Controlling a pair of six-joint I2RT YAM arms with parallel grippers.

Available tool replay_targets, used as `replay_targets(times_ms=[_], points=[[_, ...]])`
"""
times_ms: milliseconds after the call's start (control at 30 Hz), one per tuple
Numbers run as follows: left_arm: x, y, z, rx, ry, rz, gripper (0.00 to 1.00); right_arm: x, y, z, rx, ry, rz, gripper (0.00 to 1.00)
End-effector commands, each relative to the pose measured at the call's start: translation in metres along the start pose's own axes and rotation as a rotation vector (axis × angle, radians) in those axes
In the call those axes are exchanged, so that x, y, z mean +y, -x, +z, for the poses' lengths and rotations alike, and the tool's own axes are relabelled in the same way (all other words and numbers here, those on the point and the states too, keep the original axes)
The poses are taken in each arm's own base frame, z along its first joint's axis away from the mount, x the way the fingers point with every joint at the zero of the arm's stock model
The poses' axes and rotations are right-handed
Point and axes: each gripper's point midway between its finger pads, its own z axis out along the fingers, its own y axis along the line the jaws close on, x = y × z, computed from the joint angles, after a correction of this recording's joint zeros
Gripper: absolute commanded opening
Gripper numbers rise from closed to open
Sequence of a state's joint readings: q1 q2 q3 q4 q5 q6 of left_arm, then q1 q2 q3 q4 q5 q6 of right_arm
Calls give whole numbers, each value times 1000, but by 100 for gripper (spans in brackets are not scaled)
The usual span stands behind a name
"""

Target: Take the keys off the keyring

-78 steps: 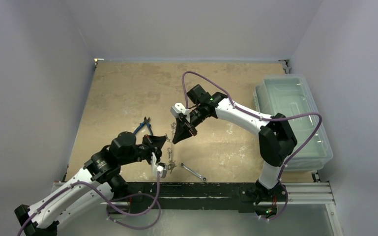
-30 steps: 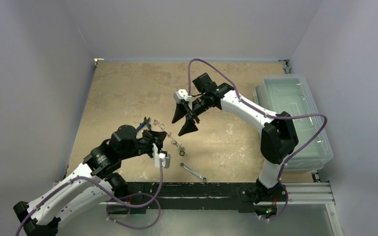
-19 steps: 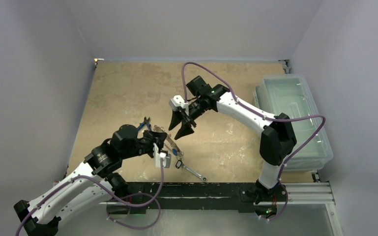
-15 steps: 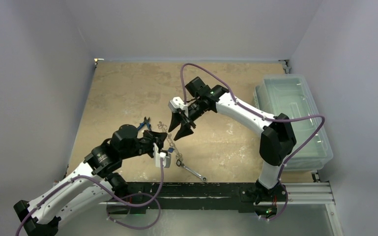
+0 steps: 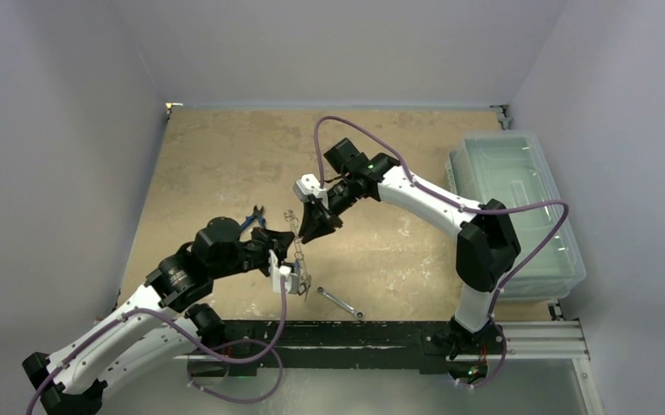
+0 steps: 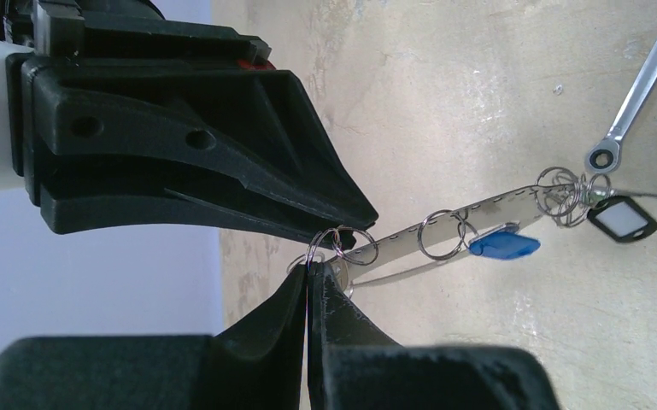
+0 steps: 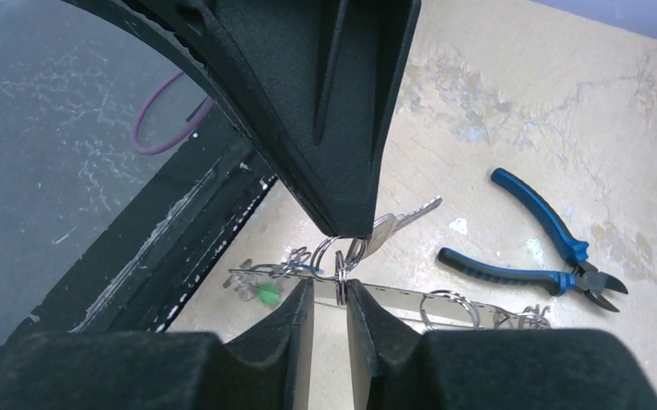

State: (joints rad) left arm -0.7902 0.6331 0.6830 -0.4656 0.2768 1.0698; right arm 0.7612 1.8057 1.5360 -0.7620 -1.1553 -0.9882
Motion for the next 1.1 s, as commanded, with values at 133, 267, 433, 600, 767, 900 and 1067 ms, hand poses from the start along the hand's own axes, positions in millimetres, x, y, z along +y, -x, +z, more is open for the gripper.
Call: replay_targets(times_ms=[133,267,433,600,767,900,1067], points=[[27,18,-8,-54,79,3,0,-3,2,2,0,-16,5,9],[26,17,-9,-44,76,-8,0,-3,2,2,0,-19,12,0],[15,10,-11,-17,49,-29,0,-1,4,-2,-22,-16,31,0],[-1,2,-12,2,14,-42,0,2,10,-8,-54,-3,34,0],[-14,-3,-12,11,-15,-50,0,11,14,-9,-79,30,37,0],[-21,-6,-11,11,-30,-57,0,13,17,-9,-96,45,48,0],[-26,-7,-10,11,-36,-74,0,13,20,-9,-114,53,72,0]])
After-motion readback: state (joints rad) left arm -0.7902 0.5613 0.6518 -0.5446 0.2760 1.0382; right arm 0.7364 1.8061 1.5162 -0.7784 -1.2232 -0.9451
